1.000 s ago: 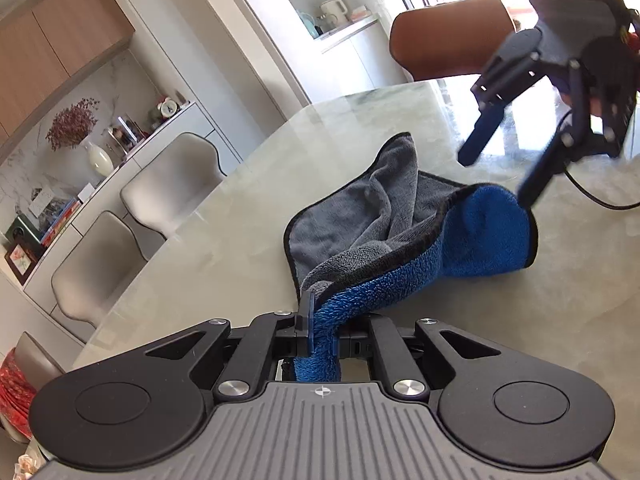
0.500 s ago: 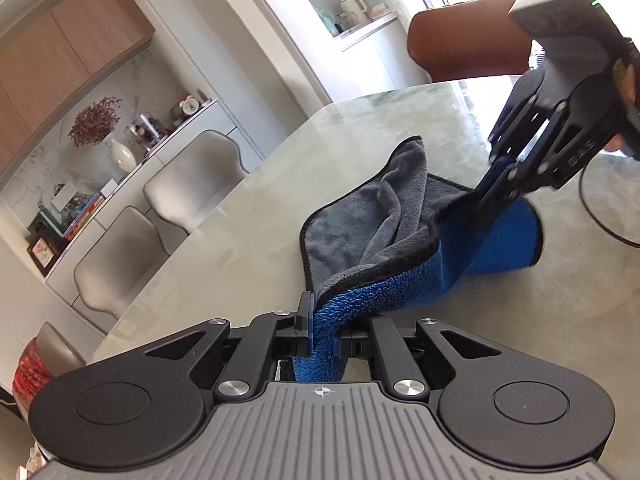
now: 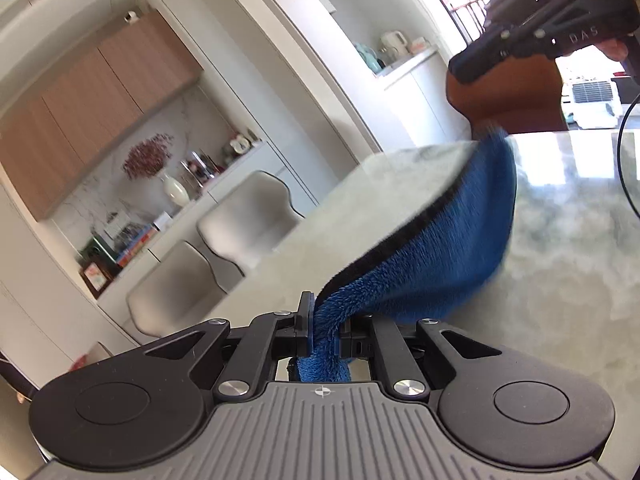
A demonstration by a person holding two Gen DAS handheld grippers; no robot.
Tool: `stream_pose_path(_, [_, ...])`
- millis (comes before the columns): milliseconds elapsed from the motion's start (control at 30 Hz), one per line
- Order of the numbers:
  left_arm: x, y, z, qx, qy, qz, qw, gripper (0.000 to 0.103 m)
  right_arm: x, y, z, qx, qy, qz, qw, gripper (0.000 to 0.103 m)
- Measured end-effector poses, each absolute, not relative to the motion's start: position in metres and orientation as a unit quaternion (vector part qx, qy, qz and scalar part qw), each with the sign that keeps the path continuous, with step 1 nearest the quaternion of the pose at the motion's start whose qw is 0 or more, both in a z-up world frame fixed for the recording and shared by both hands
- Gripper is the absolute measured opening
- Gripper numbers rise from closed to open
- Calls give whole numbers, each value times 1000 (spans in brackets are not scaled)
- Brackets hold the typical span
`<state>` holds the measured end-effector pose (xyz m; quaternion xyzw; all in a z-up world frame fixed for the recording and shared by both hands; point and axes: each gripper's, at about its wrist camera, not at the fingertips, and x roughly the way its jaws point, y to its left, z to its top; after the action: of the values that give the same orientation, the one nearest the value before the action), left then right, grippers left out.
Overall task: Fold towel
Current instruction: 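Lift the towel high with both grippers, spreading it between them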
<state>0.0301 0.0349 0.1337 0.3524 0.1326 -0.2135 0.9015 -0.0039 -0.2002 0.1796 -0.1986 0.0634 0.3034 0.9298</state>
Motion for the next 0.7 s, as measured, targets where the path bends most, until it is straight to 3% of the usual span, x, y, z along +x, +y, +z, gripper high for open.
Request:
stream_pose_path(167, [20,16,156,370,117,-210,897,8,-6,-205,182,-203,70,301,929,1])
stream_pose_path(333, [22,10,145,378,129,-212,892,8,-10,-199,127,-161,153,362,905,14])
stream_pose_path(400, [22,8,141,378,134,-210,892,8,-13,-184,95,-150,183,390,890,27])
stream_pose_path(467, [24,6,140,378,137,-211,891,8,-18,-167,64,-136,205,403,882,51])
stream_pose_path(500, [25,5,139,377,138,-212,891,8,-24,-155,51,-136,203,394,886,56])
stream_pose_path(567, [24,4,139,378,137,-215,890,8,-36,-137,35,-130,179,385,896,78])
stream_pose_path(633, [22,2,139,379,134,-221,889,9,-41,-127,28,-113,167,386,900,87])
stream_pose_path(700, [20,1,138,381,131,-225,887,9,-37,-118,21,-73,176,385,903,88])
